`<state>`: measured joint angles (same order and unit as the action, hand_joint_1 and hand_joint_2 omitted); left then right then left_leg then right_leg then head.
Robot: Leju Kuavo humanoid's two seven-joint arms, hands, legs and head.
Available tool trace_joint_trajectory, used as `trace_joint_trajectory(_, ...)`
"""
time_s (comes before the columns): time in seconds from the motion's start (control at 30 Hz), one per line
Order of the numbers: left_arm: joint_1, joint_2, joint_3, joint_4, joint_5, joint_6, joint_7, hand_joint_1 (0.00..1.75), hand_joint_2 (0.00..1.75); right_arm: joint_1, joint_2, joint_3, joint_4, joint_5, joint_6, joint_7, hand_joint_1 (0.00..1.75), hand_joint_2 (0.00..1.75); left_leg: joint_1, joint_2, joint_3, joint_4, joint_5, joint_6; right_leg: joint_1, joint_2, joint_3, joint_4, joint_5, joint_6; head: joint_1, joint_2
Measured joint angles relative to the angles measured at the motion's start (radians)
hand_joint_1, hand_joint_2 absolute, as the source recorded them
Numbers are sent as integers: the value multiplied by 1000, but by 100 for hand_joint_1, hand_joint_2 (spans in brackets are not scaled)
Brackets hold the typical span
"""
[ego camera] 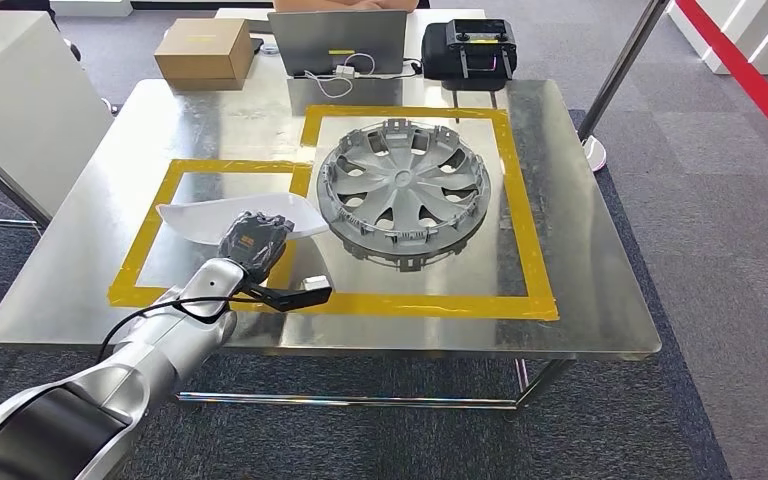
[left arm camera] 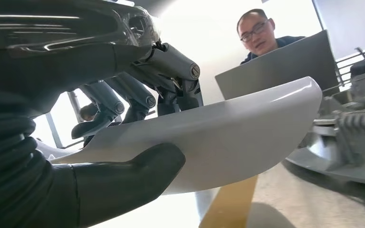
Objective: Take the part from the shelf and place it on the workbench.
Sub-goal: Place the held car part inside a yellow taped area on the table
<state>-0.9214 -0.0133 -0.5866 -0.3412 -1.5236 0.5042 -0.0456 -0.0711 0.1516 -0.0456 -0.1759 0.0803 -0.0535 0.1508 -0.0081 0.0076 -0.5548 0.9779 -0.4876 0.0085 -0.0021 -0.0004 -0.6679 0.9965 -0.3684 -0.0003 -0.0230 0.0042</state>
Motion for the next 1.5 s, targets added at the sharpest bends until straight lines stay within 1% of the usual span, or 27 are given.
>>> trace_joint_trajectory(0.17,-4,20,16,12,-4,-27,52,175,175,0,0,-1,0,5,4,0,0,0,1,0,0,0,0,-1,1,0,0,0,0,-1,0,0)
trace_joint_trajectory(0.33,-3,60,36,25,-10,-46,117,175,175,0,-1,-2,0,20,13,0,0,0,1,1,0,0,1,-1,2,0,0,0,1,-1,0,0)
trace_joint_trajectory(0.47,-2,91,52,34,-7,-54,123,175,175,0,-2,-2,0,21,13,2,0,0,1,1,0,0,2,-2,3,0,0,0,1,-2,0,0)
trace_joint_trajectory(0.57,-1,104,58,38,-8,-54,126,175,175,0,-2,-2,0,21,13,4,0,0,2,0,-1,0,2,-3,3,0,0,0,1,-2,0,0)
trace_joint_trajectory(0.7,0,113,66,43,-17,-50,139,175,175,-1,-2,-2,0,26,13,8,0,0,2,0,-1,0,2,-3,3,0,0,0,1,-3,0,0)
trace_joint_trajectory(0.97,1,129,76,50,-20,-43,140,175,175,-1,-2,-2,0,35,14,9,0,0,2,0,-1,0,2,-3,3,0,-1,0,1,-3,0,0)
trace_joint_trajectory(1.07,3,132,79,51,-31,-2,138,175,175,-2,-2,-2,0,36,14,9,0,0,2,0,-1,0,2,-3,3,0,-1,0,1,-3,0,0)
trace_joint_trajectory(1.13,3,134,79,51,-37,36,142,87,175,-2,-2,-2,0,37,15,8,0,0,2,0,-1,0,2,-3,3,0,-1,0,2,-3,0,0)
trace_joint_trajectory(1.2,3,134,76,51,-38,53,148,0,175,-2,-2,-2,0,37,15,7,0,0,2,0,-1,0,2,-3,3,0,-1,0,2,-3,0,0)
trace_joint_trajectory(1.27,3,134,72,51,-38,56,149,0,175,-2,-2,-2,0,36,16,6,0,0,2,0,-1,0,2,-3,3,0,-1,0,2,-3,0,0)
trace_joint_trajectory(1.4,3,134,64,51,-39,64,148,0,0,-2,-2,-4,0,36,19,5,0,0,2,0,-1,0,2,-3,3,0,-1,0,2,-3,0,0)
trace_joint_trajectory(1.5,3,134,62,51,-40,66,140,0,0,-2,-2,-5,0,35,21,5,0,0,2,0,0,0,2,-3,3,0,-1,0,2,-3,0,0)
